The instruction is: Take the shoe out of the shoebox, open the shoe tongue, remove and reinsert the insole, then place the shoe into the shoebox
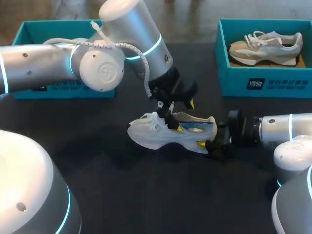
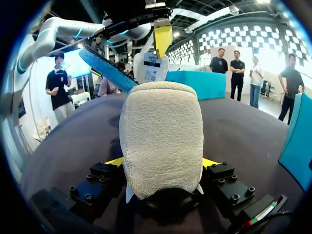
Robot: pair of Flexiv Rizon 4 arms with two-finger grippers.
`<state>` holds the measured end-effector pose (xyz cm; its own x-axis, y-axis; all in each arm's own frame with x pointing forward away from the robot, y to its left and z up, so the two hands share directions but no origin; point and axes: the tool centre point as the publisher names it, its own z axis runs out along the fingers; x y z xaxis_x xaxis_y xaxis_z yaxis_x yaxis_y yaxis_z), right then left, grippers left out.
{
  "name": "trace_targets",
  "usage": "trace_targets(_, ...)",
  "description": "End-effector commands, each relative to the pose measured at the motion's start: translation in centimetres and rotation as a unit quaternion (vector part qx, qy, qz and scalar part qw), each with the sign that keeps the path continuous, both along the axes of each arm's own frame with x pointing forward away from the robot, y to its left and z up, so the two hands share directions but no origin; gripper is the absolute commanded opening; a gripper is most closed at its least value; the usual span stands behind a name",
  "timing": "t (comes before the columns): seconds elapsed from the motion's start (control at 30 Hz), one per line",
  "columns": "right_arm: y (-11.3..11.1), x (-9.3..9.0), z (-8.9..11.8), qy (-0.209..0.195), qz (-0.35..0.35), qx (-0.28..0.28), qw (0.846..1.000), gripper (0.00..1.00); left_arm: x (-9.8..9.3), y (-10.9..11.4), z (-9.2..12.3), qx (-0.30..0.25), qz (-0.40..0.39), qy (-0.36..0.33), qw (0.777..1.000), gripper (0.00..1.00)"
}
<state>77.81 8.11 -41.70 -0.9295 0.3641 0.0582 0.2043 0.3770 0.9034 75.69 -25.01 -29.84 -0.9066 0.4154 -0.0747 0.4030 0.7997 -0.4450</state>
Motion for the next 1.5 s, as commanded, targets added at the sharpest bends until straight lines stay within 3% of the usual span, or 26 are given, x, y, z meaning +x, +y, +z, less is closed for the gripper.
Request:
trace_targets(0.03, 0.1, 0.0, 0.1, 0.001, 0.000, -0.002, 1.000, 0.00, -1.1, 1.2, 1.5, -0.005, 0.003, -0.011, 1.000, 1.00)
trace_targets(0.23, 0.1, 0.0, 0.1, 0.001, 0.000, -0.002, 1.000, 0.00, -1.8, 1.2, 2.2, -0.001, 0.000, -0.020, 1.000, 1.00)
trace_targets(0.43, 0.1, 0.0, 0.1, 0.001, 0.000, -0.002, 1.000, 0.00, -1.1, 0.3, 0.6, 0.017, 0.002, -0.011, 1.000, 0.99)
trace_targets(0.53, 0.1, 0.0, 0.1, 0.001, 0.000, -0.002, 1.000, 0.00, -0.7, -0.1, 0.1, 0.022, 0.010, -0.002, 1.000, 0.78)
trace_targets(0.6, 0.1, 0.0, 0.1, 0.001, 0.000, -0.002, 1.000, 0.00, -0.7, -0.2, -0.1, 0.025, 0.014, -0.004, 1.000, 0.73)
trace_targets(0.67, 0.1, 0.0, 0.1, 0.001, 0.000, -0.002, 1.000, 0.00, -0.5, -0.4, -0.3, 0.030, 0.017, -0.004, 0.999, 0.49)
trace_targets(0.77, 0.1, 0.0, 0.1, 0.001, 0.000, -0.002, 1.000, 0.00, -0.4, -0.6, -0.4, 0.031, 0.017, -0.003, 0.999, 0.36)
trace_targets(0.9, 0.1, 0.0, 0.1, 0.001, 0.000, -0.002, 1.000, 0.00, -0.4, -0.8, -0.3, 0.032, 0.016, -0.004, 0.999, 0.35)
trace_targets(0.97, 0.1, 0.0, 0.1, 0.001, 0.000, -0.002, 1.000, 0.00, -0.6, -0.9, -0.3, 0.032, 0.017, -0.005, 0.999, 0.27)
trace_targets(1.0, 0.1, 0.0, 0.1, 0.001, 0.000, -0.002, 1.000, 0.00, -0.6, -0.8, -0.2, 0.031, 0.017, -0.005, 0.999, 0.17)
trace_targets(1.03, 0.1, 0.0, 0.1, 0.001, 0.000, -0.002, 1.000, 0.00, -0.7, -0.8, -0.1, 0.030, 0.017, -0.006, 0.999, 0.00)
trace_targets(1.27, 0.1, 0.0, 0.1, 0.001, 0.000, -0.002, 1.000, 0.00, -1.1, -0.3, 1.0, 0.016, 0.017, -0.010, 1.000, 0.00)
trace_targets(1.5, 0.1, 0.0, 0.1, 0.001, 0.000, -0.002, 1.000, 0.00, -1.6, 0.1, 4.1, -0.018, 0.015, -0.016, 1.000, 0.00)
